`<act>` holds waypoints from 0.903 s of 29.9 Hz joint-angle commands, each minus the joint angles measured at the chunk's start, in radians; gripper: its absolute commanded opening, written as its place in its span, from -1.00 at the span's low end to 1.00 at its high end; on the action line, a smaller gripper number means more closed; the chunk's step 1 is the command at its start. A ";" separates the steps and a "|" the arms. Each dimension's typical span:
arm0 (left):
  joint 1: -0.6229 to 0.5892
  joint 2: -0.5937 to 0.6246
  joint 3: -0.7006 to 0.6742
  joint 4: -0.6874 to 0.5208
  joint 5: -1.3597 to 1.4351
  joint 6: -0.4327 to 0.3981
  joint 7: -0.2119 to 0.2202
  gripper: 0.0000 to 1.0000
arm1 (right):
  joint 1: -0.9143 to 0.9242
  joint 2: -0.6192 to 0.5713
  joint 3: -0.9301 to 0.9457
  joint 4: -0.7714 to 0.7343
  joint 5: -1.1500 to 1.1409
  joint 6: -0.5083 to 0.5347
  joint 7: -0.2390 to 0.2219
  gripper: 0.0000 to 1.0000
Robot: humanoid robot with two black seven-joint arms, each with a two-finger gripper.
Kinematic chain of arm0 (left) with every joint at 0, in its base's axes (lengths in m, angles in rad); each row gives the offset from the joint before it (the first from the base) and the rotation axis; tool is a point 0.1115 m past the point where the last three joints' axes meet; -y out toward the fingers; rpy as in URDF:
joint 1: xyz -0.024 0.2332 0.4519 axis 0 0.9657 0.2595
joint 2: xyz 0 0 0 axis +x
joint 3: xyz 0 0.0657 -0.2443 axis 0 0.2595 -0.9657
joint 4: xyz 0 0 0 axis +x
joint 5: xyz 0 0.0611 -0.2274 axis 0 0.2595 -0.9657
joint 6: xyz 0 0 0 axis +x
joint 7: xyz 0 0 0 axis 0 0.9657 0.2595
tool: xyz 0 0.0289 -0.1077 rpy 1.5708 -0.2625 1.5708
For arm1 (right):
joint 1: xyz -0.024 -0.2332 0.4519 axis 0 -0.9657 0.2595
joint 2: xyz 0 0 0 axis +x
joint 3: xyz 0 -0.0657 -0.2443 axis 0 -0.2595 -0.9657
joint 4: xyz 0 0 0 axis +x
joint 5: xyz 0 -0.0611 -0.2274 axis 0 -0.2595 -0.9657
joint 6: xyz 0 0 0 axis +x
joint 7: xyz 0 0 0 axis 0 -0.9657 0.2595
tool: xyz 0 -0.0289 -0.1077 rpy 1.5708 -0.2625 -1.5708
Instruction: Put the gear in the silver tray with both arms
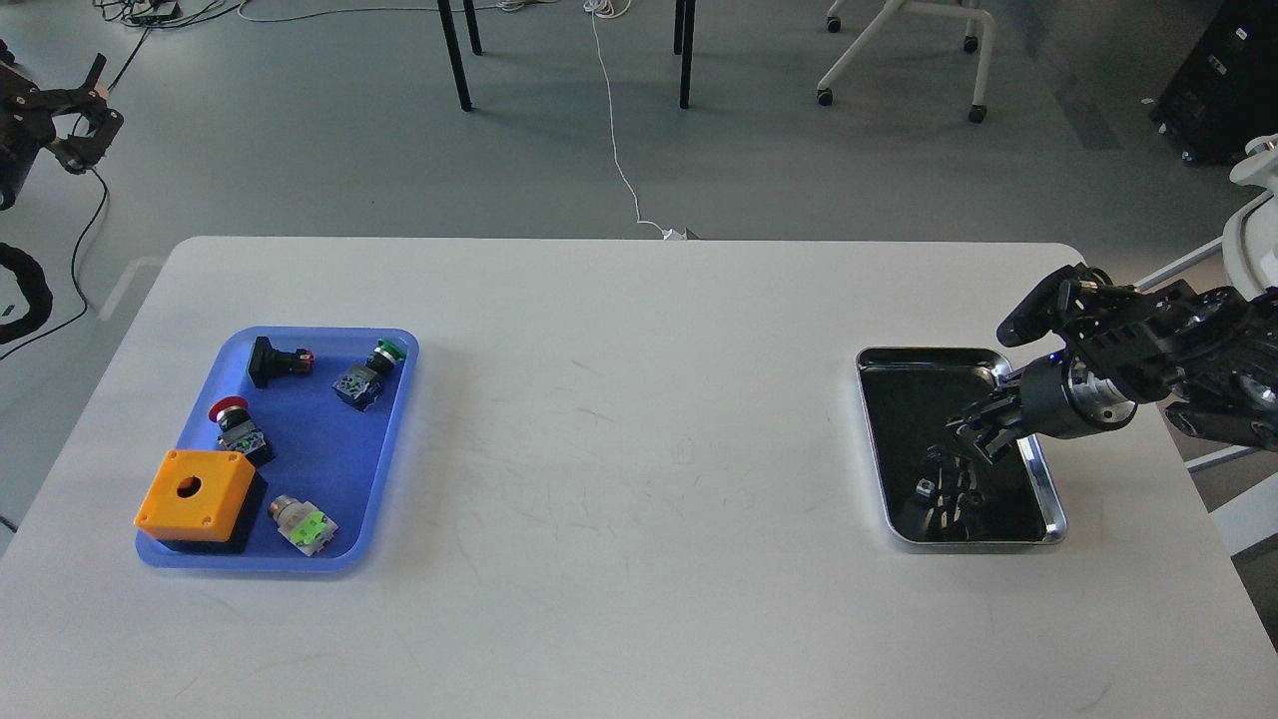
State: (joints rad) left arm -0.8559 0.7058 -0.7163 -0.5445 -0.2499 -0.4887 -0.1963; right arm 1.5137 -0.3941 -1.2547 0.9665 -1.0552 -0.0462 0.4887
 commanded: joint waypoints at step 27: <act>-0.061 -0.040 0.017 0.000 0.006 0.000 0.006 0.96 | -0.245 -0.052 1.203 -0.348 0.118 -0.084 0.000 0.97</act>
State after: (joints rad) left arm -0.8927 0.6847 -0.6993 -0.5445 -0.2400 -0.4887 -0.1903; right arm 1.3436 -0.4622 -0.2980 0.6501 -0.9377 -0.0914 0.4885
